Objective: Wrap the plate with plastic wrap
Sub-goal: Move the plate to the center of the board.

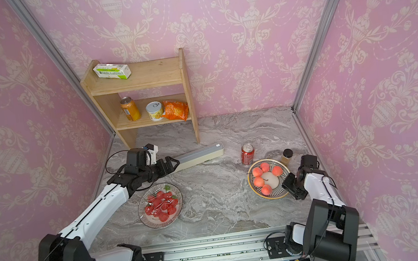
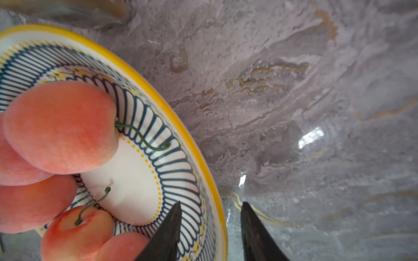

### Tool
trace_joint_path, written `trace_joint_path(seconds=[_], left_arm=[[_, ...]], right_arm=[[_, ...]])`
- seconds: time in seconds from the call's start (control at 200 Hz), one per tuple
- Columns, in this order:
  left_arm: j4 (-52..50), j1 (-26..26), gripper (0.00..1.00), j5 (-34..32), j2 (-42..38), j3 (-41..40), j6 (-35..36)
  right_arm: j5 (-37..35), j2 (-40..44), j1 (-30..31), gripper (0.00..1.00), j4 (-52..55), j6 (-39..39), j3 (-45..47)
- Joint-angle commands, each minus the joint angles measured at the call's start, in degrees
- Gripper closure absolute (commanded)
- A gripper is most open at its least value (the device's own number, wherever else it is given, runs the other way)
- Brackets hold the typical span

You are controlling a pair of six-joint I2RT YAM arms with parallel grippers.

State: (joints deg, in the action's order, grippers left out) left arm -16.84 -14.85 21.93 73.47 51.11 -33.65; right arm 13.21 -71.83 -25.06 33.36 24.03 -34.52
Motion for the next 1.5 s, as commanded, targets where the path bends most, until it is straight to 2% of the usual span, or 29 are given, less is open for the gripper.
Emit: trace_joint_path(seconds=[0.0,0.145,0.385,0.57,0.706,0.961,0.996,1.151,1.301,1.496], left_arm=[[-1.0,-0.2,0.05,-1.3,0.5,1.9,1.7],[-1.2,-0.3,0.05,-1.6,0.4,2.3,1.9],[-2.5,-0.2,0.05,-2.2,0.1,2.9,2.8],[-2.8,0.0,0.04,-2.6,-0.6,2.7,3.1],[-2.9,0.4,0.04,-2.8,-0.9,2.8,3.2],[-2.9,1.6,0.04,-2.6,-0.8,3.4,3.4],[-2.9,2.0,0.04,-2.5,-0.9,3.4,3.4],[-2.8,4.0,0.04,-2.1,-1.1,3.4,2.9],[-2.9,6.8,0.04,-1.0,-0.9,3.9,2.5],[-2.8,9.5,0.04,0.1,-0.6,4.2,2.8]], right_arm=[[3.4,-1.6,-0.6,0.68,-2.8,-0.9,0.6],[4.6,-2.1,-0.6,0.85,-3.6,0.0,1.5],[3.1,1.2,-0.6,1.00,-2.3,0.4,2.7],[4.1,4.2,-0.3,1.00,-0.8,1.1,3.8],[4.9,8.0,3.1,1.00,1.3,2.8,4.1],[7.5,12.9,14.8,1.00,2.2,9.9,6.8],[7.7,13.5,16.9,1.00,1.6,12.7,7.4],[6.0,12.9,30.9,1.00,-4.3,21.4,8.0],[2.3,6.2,43.4,1.00,-12.5,28.1,4.4],[0.2,-7.6,52.3,1.00,-19.1,28.9,-5.4]])
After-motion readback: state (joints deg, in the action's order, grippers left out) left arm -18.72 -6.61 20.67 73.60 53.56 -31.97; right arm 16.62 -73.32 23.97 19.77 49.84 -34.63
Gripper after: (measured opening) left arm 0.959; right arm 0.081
